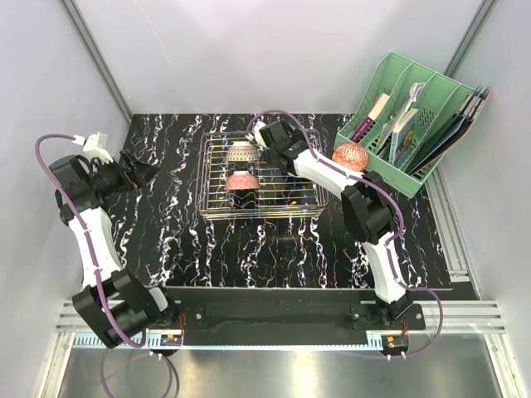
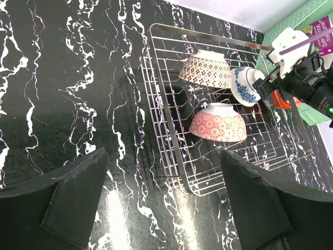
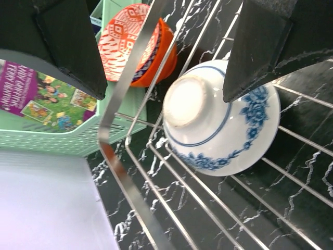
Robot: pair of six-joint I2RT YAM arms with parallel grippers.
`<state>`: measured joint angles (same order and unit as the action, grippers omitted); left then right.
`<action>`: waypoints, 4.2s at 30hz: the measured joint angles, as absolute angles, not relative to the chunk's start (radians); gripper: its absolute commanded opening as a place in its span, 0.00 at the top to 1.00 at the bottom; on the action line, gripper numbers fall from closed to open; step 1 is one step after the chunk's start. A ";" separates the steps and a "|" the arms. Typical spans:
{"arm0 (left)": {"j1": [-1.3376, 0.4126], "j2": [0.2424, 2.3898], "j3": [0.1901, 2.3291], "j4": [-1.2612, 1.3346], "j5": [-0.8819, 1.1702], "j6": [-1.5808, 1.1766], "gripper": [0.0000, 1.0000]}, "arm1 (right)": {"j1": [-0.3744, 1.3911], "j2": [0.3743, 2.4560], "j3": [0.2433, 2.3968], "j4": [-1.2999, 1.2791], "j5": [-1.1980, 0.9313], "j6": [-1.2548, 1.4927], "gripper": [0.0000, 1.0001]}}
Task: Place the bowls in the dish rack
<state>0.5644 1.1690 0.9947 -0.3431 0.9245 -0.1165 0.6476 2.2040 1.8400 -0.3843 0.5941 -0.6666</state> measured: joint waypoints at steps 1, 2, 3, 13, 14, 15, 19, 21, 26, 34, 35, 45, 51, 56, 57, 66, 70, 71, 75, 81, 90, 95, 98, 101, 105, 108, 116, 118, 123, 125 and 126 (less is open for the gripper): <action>0.564 1.165 0.992 -0.344 0.925 -0.116 0.08 | 0.647 2.204 1.840 -0.373 0.601 -0.677 0.00; 0.564 1.162 0.992 -0.345 0.925 -0.115 0.08 | 0.646 2.204 1.840 -0.365 0.609 -0.683 0.00; 0.565 1.159 0.991 -0.346 0.925 -0.112 0.08 | 0.645 2.204 1.840 -0.356 0.615 -0.690 0.00; 0.573 1.147 0.990 -0.352 0.928 -0.104 0.08 | 0.617 2.204 1.828 -0.259 0.677 -0.749 0.00; 0.574 1.146 0.990 -0.353 0.928 -0.104 0.08 | 0.615 2.204 1.827 -0.254 0.680 -0.749 0.00; 0.574 1.146 0.990 -0.355 0.929 -0.104 0.08 | 0.614 2.204 1.825 -0.250 0.680 -0.749 0.00; 0.574 1.139 0.990 -0.368 0.929 -0.103 0.08 | 0.614 2.204 1.805 -0.247 0.679 -0.745 0.00; 0.574 1.135 0.990 -0.369 0.929 -0.103 0.08 | 0.612 2.204 1.797 -0.248 0.680 -0.745 0.00; 0.574 1.133 0.990 -0.369 0.932 -0.103 0.08 | 0.600 2.208 1.796 -0.247 0.679 -0.742 0.00; 0.574 1.132 0.990 -0.370 0.933 -0.103 0.08 | 0.565 2.260 1.848 -0.209 0.688 -0.740 0.00; 0.574 1.131 0.990 -0.370 0.933 -0.103 0.08 | 0.563 2.265 1.856 -0.204 0.689 -0.741 0.00; 0.574 1.110 0.990 -0.374 0.941 -0.103 0.08 | 0.564 2.210 1.808 -0.231 0.661 -0.715 0.00; 0.574 1.106 1.002 -0.392 0.962 -0.104 0.08 | 0.569 1.974 1.733 -0.327 0.607 -0.609 0.03; 0.568 1.094 1.033 -0.413 0.980 -0.092 0.03 | 0.514 1.726 1.659 -0.334 0.547 -0.458 0.15; 0.560 1.093 1.046 -0.422 0.979 -0.081 0.01 | 0.481 1.687 1.642 -0.328 0.522 -0.415 0.15; 0.224 1.118 1.217 -0.461 0.820 0.032 0.01 | 0.240 1.675 1.446 -0.399 0.374 -0.150 0.06; 0.062 1.204 1.311 -0.459 0.740 0.039 0.01 | 0.233 1.729 1.412 -0.456 0.291 -0.095 0.07; 0.028 1.234 1.333 -0.461 0.715 0.036 0.01 | 0.223 1.741 1.412 -0.463 0.268 -0.081 0.06; -0.083 1.324 1.366 -0.460 0.638 0.034 0.01 | 0.155 1.794 1.430 -0.479 0.214 -0.041 0.07; -0.212 1.377 1.366 -0.460 0.564 0.033 0.01 | 0.079 1.884 1.483 -0.491 0.165 0.003 0.12; -0.245 1.377 1.364 -0.445 0.525 0.029 0.01 | 0.056 1.997 1.533 -0.496 0.094 0.047 0.40; -0.259 1.377 1.351 -0.439 0.514 0.029 0.01 | 0.054 1.998 1.538 -0.500 0.084 0.064 0.50; -0.266 1.377 1.348 -0.439 0.511 0.029 0.01 | 0.053 1.997 1.538 -0.500 0.084 0.070 0.54; -0.277 1.377 1.348 -0.439 0.508 0.029 0.01 | 0.053 1.994 1.538 -0.501 0.085 0.070 0.57; -0.290 1.378 1.344 -0.438 0.505 0.029 0.01 | 0.053 1.978 1.538 -0.508 0.090 0.069 0.59; -0.297 1.378 1.335 -0.435 0.501 0.030 0.01 | 0.053 1.958 1.539 -0.517 0.094 0.067 0.65; -0.306 1.380 1.331 -0.435 0.495 0.029 0.01 | 0.051 1.929 1.562 -0.521 0.094 0.059 0.90; -0.308 1.382 1.331 -0.435 0.493 0.029 0.01 | 0.051 1.929 1.562 -0.521 0.093 0.059 1.00; -0.317 1.397 1.331 -0.434 0.491 0.030 0.01 | 0.049 1.929 1.564 -0.521 0.085 0.065 1.00; -0.321 1.405 1.331 -0.433 0.489 0.030 0.01 | 0.049 1.929 1.565 -0.522 0.084 0.065 0.90; -0.323 1.410 1.331 -0.433 0.488 0.029 0.01 | 0.049 1.929 1.566 -0.522 0.084 0.065 0.86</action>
<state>-0.3233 1.4097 1.3308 -0.4328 0.4885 0.0292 0.0494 1.9293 1.5661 -0.5217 0.0841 0.0650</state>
